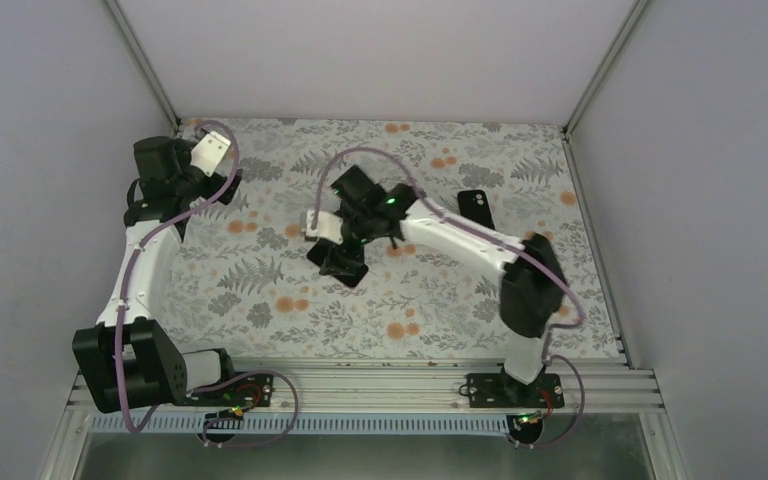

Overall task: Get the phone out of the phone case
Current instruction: Move the phone to the center of the board, then reset both arms

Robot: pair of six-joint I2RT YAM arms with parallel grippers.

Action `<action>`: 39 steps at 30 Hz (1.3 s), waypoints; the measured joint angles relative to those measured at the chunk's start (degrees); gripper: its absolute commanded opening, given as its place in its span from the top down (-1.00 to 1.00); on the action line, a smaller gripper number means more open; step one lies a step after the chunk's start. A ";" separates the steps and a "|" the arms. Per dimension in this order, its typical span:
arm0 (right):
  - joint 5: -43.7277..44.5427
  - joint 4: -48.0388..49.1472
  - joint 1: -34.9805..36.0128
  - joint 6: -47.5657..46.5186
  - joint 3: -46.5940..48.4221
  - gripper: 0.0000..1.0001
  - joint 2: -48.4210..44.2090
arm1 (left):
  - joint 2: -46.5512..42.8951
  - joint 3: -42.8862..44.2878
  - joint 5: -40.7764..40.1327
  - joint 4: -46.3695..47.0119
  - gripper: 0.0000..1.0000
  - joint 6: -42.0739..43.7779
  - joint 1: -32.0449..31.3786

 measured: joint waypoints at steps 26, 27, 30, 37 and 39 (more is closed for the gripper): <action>-0.20 17.88 -59.30 14.03 -24.35 -1.00 -35.10 | -2.73 -7.89 18.51 -3.43 -1.00 0.00 8.79; 0.00 19.21 -59.49 14.67 -24.35 -1.00 -35.10 | -2.64 -8.02 19.37 -3.41 -1.00 -0.04 8.76; 1.68 22.21 -59.49 16.22 -24.90 -1.00 -34.82 | -2.29 -8.81 20.61 -3.43 -1.00 -0.07 8.79; 12.02 23.74 -59.52 22.21 -22.21 -1.00 -26.67 | -2.10 -9.81 20.74 -3.41 -1.00 -0.28 8.79; 14.43 23.80 -59.52 23.37 -21.90 -1.00 -25.29 | -2.29 -10.01 20.72 -3.39 -1.00 -0.28 8.83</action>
